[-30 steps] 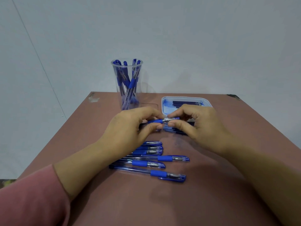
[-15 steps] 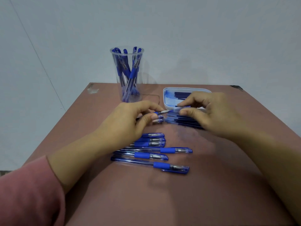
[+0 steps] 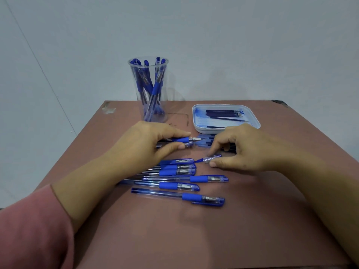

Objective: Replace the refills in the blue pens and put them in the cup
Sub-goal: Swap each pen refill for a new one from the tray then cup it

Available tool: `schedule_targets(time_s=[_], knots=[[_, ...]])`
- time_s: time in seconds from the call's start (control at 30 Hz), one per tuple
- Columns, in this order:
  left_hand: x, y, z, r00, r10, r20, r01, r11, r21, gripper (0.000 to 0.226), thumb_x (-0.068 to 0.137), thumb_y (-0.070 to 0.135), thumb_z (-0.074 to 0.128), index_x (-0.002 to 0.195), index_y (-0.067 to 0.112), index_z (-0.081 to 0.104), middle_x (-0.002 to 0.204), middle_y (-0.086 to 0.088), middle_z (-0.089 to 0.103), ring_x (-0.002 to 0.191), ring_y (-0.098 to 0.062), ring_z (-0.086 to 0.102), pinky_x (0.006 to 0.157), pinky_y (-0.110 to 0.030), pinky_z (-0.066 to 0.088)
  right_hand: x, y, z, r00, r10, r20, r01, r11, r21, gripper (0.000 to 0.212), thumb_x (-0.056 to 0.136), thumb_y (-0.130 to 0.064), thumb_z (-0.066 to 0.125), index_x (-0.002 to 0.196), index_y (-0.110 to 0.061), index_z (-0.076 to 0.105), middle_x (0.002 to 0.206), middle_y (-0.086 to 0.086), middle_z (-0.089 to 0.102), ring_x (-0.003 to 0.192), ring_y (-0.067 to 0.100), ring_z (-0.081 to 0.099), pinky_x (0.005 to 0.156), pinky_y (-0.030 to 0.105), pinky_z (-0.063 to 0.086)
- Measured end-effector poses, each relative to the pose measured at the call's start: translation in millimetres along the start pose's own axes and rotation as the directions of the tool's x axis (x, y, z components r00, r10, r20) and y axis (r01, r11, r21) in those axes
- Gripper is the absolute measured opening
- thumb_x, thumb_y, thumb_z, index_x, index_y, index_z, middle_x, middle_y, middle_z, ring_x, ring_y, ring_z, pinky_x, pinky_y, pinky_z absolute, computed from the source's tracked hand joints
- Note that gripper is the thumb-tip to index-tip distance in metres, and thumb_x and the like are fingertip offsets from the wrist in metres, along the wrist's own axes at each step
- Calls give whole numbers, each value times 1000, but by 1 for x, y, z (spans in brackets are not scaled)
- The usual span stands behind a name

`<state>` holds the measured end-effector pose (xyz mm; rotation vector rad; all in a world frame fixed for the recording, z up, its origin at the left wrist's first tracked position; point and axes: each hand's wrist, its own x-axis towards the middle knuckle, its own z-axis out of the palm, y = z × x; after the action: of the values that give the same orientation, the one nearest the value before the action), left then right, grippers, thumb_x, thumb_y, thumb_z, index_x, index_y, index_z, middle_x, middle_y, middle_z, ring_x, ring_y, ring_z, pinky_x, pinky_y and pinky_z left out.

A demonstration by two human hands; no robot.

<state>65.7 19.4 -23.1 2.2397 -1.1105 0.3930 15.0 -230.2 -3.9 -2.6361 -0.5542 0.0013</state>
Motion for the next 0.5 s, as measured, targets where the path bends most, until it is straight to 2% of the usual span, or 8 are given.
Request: schedule_targets(time_s=[0.13, 0.2, 0.27, 0.37, 0.5], knots=[[2, -4, -1, 999, 34, -1, -34, 998, 44, 37, 87, 51, 59, 121, 35, 66, 104, 19, 71, 93, 5, 64, 78, -21, 53, 3, -1, 1, 999, -14, 33, 16, 999, -50, 15, 75, -48, 74, 88, -42, 69, 90, -23, 65, 91, -1, 57, 82, 30, 49], [2, -5, -1, 999, 41, 1, -41, 998, 53, 40, 88, 55, 54, 121, 35, 66, 103, 19, 71, 91, 4, 64, 77, -24, 54, 2, -1, 1, 999, -32, 5, 32, 999, -20, 18, 74, -49, 74, 90, -42, 69, 89, -24, 65, 91, -1, 58, 81, 28, 49], [1, -5, 0, 999, 36, 1, -36, 998, 54, 41, 88, 55, 52, 121, 36, 67, 102, 20, 71, 90, 3, 64, 76, -27, 55, 3, -1, 4, 990, -54, -129, 60, 997, 43, 18, 75, -55, 70, 89, -44, 66, 87, -24, 65, 86, 1, 59, 76, 26, 50], [1, -5, 0, 1000, 29, -3, -29, 998, 51, 41, 88, 56, 51, 120, 37, 67, 99, 19, 71, 87, 1, 65, 74, -31, 56, 7, -5, 9, 937, -99, -335, 124, 991, 54, 22, 77, -59, 59, 87, -40, 65, 86, -25, 62, 81, 7, 58, 68, 19, 45], [0, -1, 0, 999, 36, -6, -36, 999, 40, 39, 89, 56, 50, 120, 39, 66, 97, 20, 70, 85, 1, 64, 72, -28, 55, 13, -14, 18, 920, -141, -366, 182, 980, 80, 19, 87, -47, 61, 90, -32, 72, 74, -24, 62, 76, -1, 59, 65, 8, 39]])
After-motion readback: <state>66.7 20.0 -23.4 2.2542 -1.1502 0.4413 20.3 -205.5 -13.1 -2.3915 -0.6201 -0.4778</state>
